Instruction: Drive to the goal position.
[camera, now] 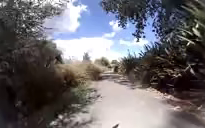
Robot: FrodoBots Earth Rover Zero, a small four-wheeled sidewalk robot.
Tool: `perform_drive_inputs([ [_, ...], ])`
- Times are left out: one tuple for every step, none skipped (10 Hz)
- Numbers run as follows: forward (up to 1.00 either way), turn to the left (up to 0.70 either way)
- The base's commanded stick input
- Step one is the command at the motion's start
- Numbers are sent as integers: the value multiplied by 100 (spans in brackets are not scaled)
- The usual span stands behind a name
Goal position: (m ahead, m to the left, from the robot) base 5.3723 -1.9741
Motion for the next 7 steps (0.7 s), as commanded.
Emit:
perform_drive_inputs([
  [100,-5],
  [100,-5],
  [100,-6],
  [100,-7],
  [100,-8],
  [100,-8],
  [100,-8],
])
